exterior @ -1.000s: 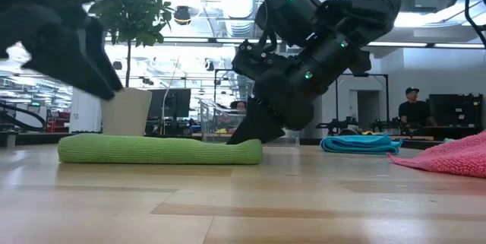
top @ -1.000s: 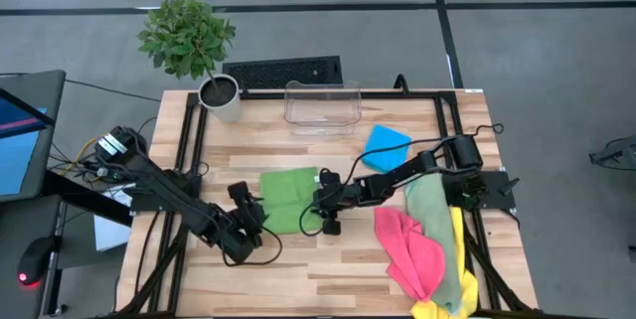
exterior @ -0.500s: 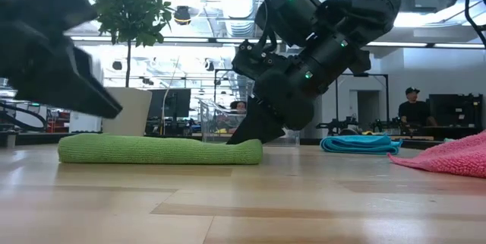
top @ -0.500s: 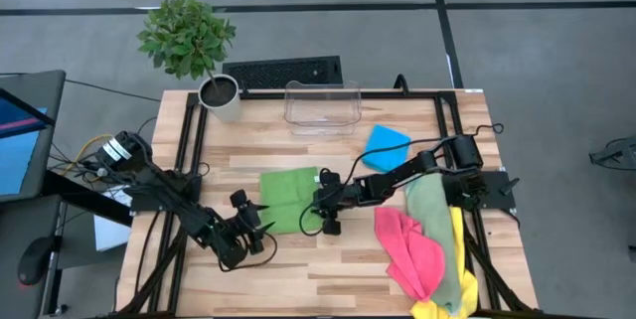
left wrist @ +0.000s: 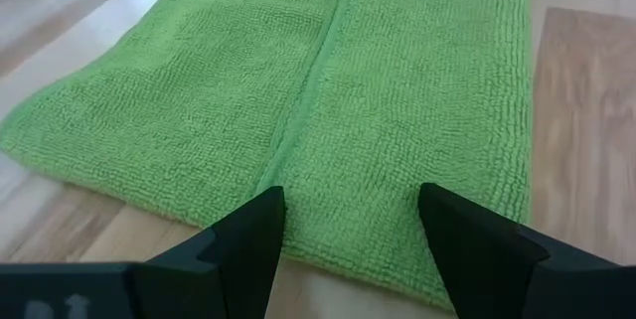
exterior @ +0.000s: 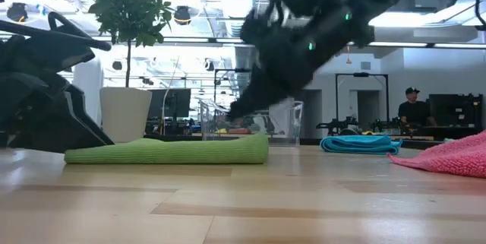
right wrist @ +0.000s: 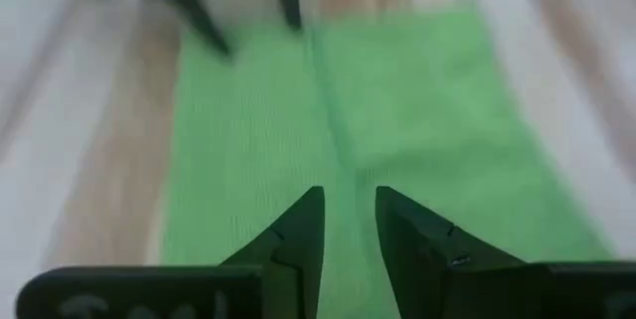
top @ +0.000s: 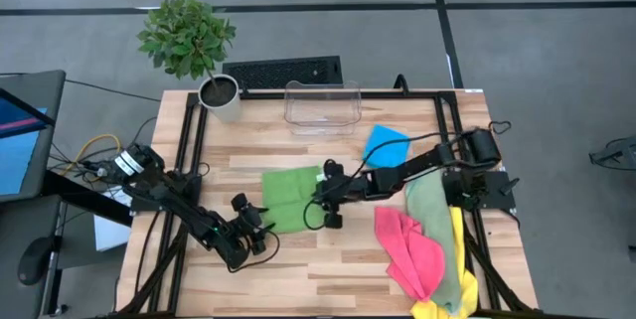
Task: Fold microfiber towels
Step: Fold the green microfiber towel
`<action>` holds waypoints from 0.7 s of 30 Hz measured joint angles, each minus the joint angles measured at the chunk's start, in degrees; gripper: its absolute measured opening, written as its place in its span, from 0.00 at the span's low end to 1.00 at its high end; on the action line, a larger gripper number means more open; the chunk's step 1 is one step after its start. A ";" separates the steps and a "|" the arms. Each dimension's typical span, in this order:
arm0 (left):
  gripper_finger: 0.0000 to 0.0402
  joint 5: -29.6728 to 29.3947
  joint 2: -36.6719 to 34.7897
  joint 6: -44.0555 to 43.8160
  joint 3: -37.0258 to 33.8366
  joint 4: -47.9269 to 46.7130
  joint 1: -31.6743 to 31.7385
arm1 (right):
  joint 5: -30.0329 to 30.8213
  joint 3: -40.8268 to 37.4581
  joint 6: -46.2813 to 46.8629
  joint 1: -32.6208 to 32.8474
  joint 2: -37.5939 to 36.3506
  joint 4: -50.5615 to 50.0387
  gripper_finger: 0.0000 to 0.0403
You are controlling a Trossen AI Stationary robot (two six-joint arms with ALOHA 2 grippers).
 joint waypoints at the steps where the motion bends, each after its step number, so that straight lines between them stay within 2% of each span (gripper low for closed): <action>1: 0.57 -0.19 0.10 0.00 0.00 0.10 -0.02 | 0.12 0.04 -0.04 0.33 -0.33 1.83 0.29; 5: 0.57 -0.38 0.16 0.35 -0.04 0.39 0.00 | 0.12 0.02 -1.45 2.70 0.09 9.98 0.29; 10: 0.57 -0.31 0.19 0.28 -0.07 0.34 0.00 | 0.12 0.01 -2.63 6.50 8.22 23.43 0.29; 12: 0.57 -0.29 0.22 0.29 -0.07 0.37 -0.07 | 2.42 -0.40 -2.37 7.70 11.28 27.81 0.29; 16: 0.57 -0.30 0.25 0.47 -0.09 0.39 -0.09 | 4.23 -0.75 1.38 8.47 17.71 30.57 0.29; 21: 0.57 0.43 -1.22 2.65 0.66 -1.11 -0.04 | 4.15 -0.25 5.26 8.02 20.66 33.88 0.29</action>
